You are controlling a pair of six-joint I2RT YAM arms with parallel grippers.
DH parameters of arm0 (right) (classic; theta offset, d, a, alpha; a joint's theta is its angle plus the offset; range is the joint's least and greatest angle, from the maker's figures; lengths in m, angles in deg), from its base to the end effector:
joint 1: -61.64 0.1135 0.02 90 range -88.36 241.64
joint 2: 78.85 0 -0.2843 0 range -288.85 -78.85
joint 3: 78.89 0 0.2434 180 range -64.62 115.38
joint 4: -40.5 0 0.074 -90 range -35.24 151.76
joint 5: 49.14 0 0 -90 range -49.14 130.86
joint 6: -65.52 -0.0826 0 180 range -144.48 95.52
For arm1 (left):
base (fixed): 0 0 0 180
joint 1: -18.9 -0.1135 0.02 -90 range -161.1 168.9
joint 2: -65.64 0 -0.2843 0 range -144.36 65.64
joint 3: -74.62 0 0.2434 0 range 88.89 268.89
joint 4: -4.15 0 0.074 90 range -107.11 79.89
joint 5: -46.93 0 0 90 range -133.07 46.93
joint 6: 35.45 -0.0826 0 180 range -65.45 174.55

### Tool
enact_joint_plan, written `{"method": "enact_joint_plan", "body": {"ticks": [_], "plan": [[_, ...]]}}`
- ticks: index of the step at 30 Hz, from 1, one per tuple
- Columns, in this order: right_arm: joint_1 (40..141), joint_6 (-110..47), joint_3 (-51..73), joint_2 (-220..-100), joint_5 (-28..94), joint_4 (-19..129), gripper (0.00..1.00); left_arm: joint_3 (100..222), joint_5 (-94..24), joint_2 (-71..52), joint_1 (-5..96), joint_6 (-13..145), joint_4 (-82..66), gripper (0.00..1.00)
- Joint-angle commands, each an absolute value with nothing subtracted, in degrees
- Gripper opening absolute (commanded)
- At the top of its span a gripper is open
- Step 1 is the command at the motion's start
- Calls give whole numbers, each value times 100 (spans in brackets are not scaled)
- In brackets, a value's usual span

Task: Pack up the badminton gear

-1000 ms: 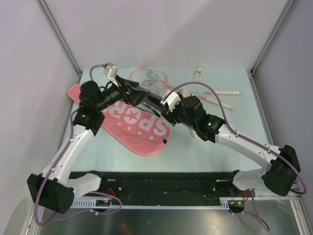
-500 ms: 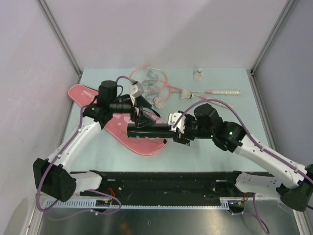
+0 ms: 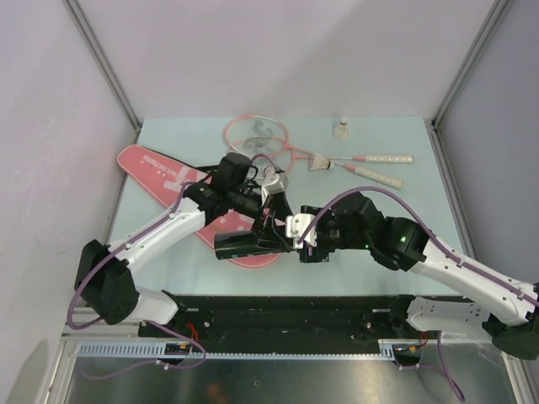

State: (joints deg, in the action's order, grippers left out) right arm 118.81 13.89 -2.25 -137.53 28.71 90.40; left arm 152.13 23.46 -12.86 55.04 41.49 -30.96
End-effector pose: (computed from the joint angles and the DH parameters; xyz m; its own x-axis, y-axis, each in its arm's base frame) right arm 0.1128 0.2070 0.3496 0.3452 -0.5844 -0.7344 -0.8980 0.0219 -0.4395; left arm 0.1920 -0.2340 0.3249 -0.2752 0.3124 -0.9092 0.9194 -0.1910 -0.3439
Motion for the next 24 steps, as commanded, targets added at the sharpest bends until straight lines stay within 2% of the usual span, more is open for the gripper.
{"method": "enact_joint_plan", "body": {"ticks": [1, 5, 6, 9, 11, 12, 14, 15, 16, 17, 19, 24], "plan": [[12184, 1691, 191, -13651, 3573, 8545, 9, 15551, 2989, -1565, 5678, 3917, -3174, 100], [12369, 1867, 191, -13668, 3874, 8131, 11, 15569, 2620, -1575, 5810, 3900, -3191, 98], [12387, 1902, 191, -13677, 3953, 7974, 17, 15577, 2471, -1548, 5810, 3856, -3200, 90], [12413, 1823, 191, -13730, 4277, 7762, 21, 15569, 2085, -1399, 5810, 3742, -3209, 72], [12413, 1771, 156, -13730, 4471, 7665, 27, 15551, 2048, -1302, 5810, 3689, -3218, 66], [12413, 1779, 130, -13721, 4638, 7595, 45, 15560, 2048, -1284, 5810, 3645, -3209, 59], [12422, 1753, 60, -13703, 4866, 7516, 57, 15639, 2048, -1249, 5810, 3636, -3209, 53], [12422, 1692, 51, -13712, 5198, 7481, 71, 15665, 2057, -1232, 5810, 3627, -3209, 49], [12422, 1500, 42, -13712, 5358, 7480, 90, 15683, 2004, -1223, 5810, 3636, -3217, 47], [12422, 1315, 16, -13686, 5543, 7446, 99, 15718, 1908, -1205, 5801, 3636, -3226, 45], [12396, 938, -55, -13642, 6184, 7288, 100, 15779, 1297, -1179, 5810, 3697, -3226, 42], [11897, -1380, -160, -13467, 6904, 7803, 100, 15938, -376, -1117, 5766, 4083, -3078, 38]]}}
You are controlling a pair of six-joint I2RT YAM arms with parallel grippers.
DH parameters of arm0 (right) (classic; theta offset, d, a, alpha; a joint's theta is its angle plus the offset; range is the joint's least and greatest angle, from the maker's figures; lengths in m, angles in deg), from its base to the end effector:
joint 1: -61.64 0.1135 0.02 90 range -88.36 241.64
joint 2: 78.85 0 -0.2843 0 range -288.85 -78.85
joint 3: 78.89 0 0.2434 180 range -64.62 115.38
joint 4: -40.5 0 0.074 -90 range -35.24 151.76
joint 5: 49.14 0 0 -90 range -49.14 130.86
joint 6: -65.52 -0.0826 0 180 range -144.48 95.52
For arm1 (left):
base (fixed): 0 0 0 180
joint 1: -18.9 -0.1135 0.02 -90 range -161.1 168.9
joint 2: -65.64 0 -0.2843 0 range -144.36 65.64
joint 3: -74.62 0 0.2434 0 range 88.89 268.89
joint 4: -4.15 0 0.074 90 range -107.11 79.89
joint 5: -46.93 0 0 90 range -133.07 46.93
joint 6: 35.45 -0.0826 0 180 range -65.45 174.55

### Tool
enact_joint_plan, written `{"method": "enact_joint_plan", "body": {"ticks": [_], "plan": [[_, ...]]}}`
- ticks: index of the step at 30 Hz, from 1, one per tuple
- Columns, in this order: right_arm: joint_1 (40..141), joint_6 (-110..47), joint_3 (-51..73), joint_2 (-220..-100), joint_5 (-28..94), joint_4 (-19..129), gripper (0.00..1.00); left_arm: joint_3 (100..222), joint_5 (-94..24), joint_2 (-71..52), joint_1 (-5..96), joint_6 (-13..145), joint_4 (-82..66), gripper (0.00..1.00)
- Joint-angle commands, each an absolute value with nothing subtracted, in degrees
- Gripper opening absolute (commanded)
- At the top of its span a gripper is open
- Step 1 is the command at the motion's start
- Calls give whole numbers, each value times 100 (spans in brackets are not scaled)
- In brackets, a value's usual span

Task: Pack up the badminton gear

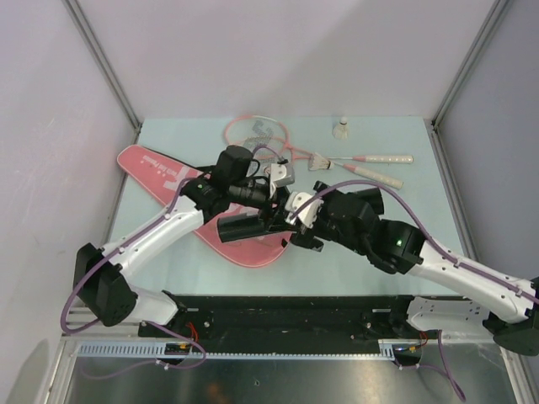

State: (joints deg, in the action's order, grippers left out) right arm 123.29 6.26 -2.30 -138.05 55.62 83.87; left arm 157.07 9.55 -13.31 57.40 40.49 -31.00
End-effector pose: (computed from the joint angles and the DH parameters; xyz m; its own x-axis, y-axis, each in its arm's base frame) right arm 0.1349 0.2056 0.3630 0.2006 -0.6691 -0.7156 -0.7443 0.3709 -0.5554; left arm 0.2050 -0.2469 0.3422 -0.1779 0.3300 -0.9271 0.9799 -0.0269 -0.1977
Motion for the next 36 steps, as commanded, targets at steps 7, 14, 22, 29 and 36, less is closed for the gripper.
{"method": "enact_joint_plan", "body": {"ticks": [7, 14, 22, 29, 36], "plan": [[10472, -4179, -880, -12343, 6240, 7833, 100, 15692, -1512, -757, 5388, 4716, -2401, 36], [10033, -4184, -899, -12113, 6528, 7849, 100, 15648, -1564, -678, 5283, 4831, -2286, 36], [9390, -7668, -1997, -12419, 4710, 5181, 100, 15385, -1241, -502, 5274, 5349, -1742, 37], [9390, -8169, -2155, -13202, 4419, 3640, 100, 15191, -774, -370, 5274, 5771, -1206, 38], [9469, -8381, -2261, -13773, 4332, 2674, 83, 14901, -466, -212, 5274, 6255, -511, 40]]}}
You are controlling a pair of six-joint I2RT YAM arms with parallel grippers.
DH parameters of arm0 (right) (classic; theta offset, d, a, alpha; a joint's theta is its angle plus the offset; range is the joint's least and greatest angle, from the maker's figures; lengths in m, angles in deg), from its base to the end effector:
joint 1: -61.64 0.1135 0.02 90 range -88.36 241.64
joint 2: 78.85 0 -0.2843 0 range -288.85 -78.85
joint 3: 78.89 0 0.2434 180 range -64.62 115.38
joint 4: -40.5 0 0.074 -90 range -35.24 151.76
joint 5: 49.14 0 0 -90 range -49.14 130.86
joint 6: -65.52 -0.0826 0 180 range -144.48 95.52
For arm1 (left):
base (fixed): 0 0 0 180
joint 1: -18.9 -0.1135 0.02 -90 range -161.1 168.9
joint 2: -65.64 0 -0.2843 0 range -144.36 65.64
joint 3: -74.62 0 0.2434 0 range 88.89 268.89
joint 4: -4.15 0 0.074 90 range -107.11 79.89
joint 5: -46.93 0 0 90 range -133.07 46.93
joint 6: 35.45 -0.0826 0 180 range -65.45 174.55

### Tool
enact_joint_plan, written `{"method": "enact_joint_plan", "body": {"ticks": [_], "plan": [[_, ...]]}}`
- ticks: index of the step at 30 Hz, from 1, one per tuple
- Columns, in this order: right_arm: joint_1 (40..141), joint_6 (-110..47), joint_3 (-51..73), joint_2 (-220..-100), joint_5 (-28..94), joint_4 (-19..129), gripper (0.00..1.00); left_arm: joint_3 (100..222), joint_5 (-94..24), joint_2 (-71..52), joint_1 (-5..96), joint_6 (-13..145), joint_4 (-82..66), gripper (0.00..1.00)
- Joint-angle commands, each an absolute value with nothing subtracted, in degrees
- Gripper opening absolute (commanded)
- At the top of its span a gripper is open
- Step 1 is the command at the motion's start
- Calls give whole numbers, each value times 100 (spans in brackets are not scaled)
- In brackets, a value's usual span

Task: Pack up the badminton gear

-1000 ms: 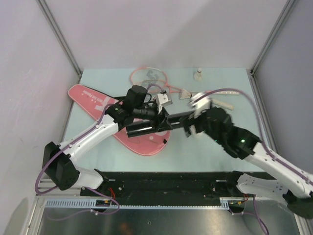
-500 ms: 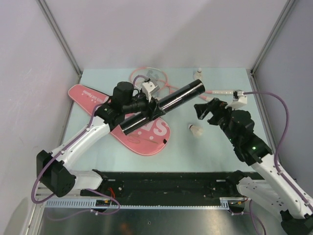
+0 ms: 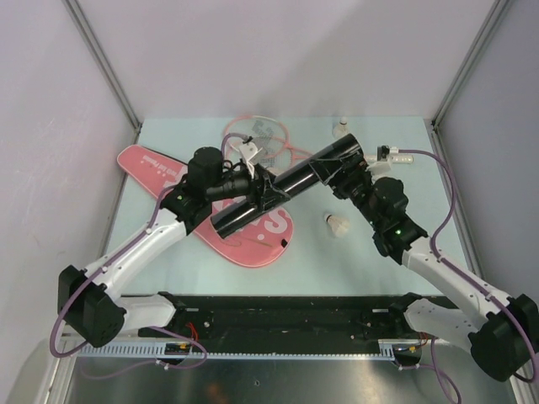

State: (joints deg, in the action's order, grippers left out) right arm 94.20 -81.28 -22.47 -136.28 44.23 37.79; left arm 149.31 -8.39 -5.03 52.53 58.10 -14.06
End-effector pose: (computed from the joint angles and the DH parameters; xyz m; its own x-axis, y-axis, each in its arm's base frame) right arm 0.2274 0.1394 0.3534 -0.3944 0.7392 -0.5459 -0.2880 0.4647 0.8374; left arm 0.2290 -0.2088 0.3640 -0.2604 0.1120 -0.9590 0.9003 0.3869 -0.1992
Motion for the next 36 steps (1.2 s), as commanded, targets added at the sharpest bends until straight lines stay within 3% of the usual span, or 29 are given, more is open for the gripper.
{"method": "enact_joint_plan", "body": {"ticks": [1, 4, 6, 11, 17, 23, 29, 30, 31, 32, 33, 34, 36], "plan": [[9504, -8346, -2252, -13817, 4340, 2594, 79, 14918, -466, -229, 5274, 6272, -502, 40], [9565, -8311, -2252, -13870, 4393, 2418, 62, 14918, -475, -273, 5274, 6299, -502, 47], [9592, -8319, -2252, -13932, 4349, 2287, 52, 14927, -440, -317, 5274, 6351, -502, 57], [9662, -8442, -2261, -14002, 4367, 1979, 42, 15006, -176, -563, 5274, 6422, -546, 75], [9680, -8372, -2235, -14055, 4262, 1697, 35, 15138, 377, -932, 5265, 6536, -581, 87], [9750, -7767, -2103, -14011, 4156, 1829, 34, 15173, 430, -1091, 5239, 6545, -590, 88], [10013, -7213, -1874, -14169, 3804, 1890, 34, 15200, 387, -1179, 5186, 6607, -590, 79], [10057, -7169, -1857, -14161, 3839, 1925, 34, 15182, 308, -1179, 5134, 6598, -590, 76], [10075, -7046, -1831, -14143, 3831, 2065, 40, 15173, 255, -1161, 5098, 6589, -590, 64], [10067, -6967, -1700, -14117, 3805, 2249, 46, 15156, 203, -1109, 5063, 6580, -598, 60], [10032, -6853, -1620, -14073, 3726, 2503, 55, 15138, 141, -1091, 4976, 6528, -616, 58], [9875, -6478, -1515, -14003, 3647, 3132, 72, 15138, 115, -1056, 4931, 6484, -625, 56], [9567, -5932, -1321, -13783, 3097, 3986, 89, 15147, 27, -977, 4826, 6326, -756, 56]]}}
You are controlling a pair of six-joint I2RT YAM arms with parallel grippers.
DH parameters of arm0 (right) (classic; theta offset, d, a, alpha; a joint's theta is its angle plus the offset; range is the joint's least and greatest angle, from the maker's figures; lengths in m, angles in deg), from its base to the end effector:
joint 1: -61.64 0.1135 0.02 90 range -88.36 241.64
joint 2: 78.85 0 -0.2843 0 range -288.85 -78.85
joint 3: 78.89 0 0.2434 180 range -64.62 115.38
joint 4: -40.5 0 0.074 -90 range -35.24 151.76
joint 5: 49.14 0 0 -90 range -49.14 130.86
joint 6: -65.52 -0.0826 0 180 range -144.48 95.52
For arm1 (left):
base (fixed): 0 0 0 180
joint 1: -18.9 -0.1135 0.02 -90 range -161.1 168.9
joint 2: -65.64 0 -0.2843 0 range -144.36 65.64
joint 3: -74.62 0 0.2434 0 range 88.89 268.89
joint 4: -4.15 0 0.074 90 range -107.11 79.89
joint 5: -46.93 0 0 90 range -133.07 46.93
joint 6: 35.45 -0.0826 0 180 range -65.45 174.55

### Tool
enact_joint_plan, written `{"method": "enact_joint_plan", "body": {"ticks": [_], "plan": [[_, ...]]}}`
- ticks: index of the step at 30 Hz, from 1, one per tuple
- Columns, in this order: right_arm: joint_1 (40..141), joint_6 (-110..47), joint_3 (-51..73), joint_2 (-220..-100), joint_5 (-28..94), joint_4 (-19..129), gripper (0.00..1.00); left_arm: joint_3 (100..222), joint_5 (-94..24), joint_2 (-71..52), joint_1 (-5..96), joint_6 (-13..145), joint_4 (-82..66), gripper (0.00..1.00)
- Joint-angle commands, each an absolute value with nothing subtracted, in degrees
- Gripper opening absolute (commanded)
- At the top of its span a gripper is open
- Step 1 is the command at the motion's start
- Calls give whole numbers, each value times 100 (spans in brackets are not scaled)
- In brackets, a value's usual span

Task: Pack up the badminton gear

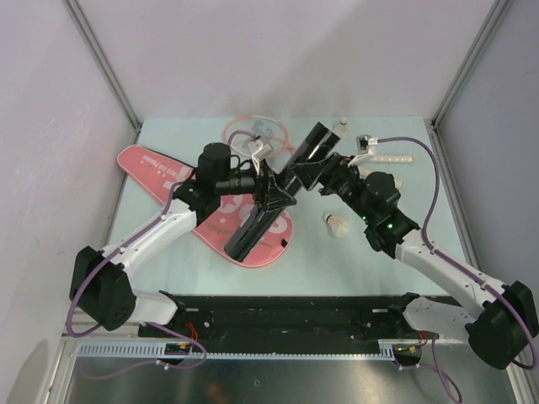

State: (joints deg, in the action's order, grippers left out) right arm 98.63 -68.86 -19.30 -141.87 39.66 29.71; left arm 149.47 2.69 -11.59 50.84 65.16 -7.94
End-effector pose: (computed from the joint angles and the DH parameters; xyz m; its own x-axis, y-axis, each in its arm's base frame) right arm 0.2300 0.1754 0.3724 -0.3592 0.6049 -0.7107 -0.5134 0.5079 0.6917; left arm 0.2469 -0.2236 0.3478 -0.3848 0.0885 -0.9188 0.9023 0.2455 -0.3542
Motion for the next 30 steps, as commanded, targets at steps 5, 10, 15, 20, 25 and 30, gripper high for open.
{"method": "enact_joint_plan", "body": {"ticks": [5, 10, 15, 20, 25, 30], "plan": [[7873, -4499, -567, -13703, 1320, 5202, 100, 15147, -272, -679, 4624, 5869, -968, 52], [7413, -3996, 943, -14449, -43, 5889, 97, 15068, -176, -494, 4509, 5508, -968, 48], [7201, -4057, 2632, -15679, -1555, 6634, 65, 14954, -88, -335, 4500, 5201, -968, 45], [7298, -4127, 3635, -16445, -1891, 6760, 45, 14927, -79, -353, 4509, 5165, -968, 43], [7359, -4505, 3751, -16665, -2374, 6426, 42, 14910, 18, -388, 4509, 5218, -924, 40], [7517, -4487, 3645, -16718, -2392, 6356, 50, 14918, 158, -397, 4509, 5262, -871, 39]]}}
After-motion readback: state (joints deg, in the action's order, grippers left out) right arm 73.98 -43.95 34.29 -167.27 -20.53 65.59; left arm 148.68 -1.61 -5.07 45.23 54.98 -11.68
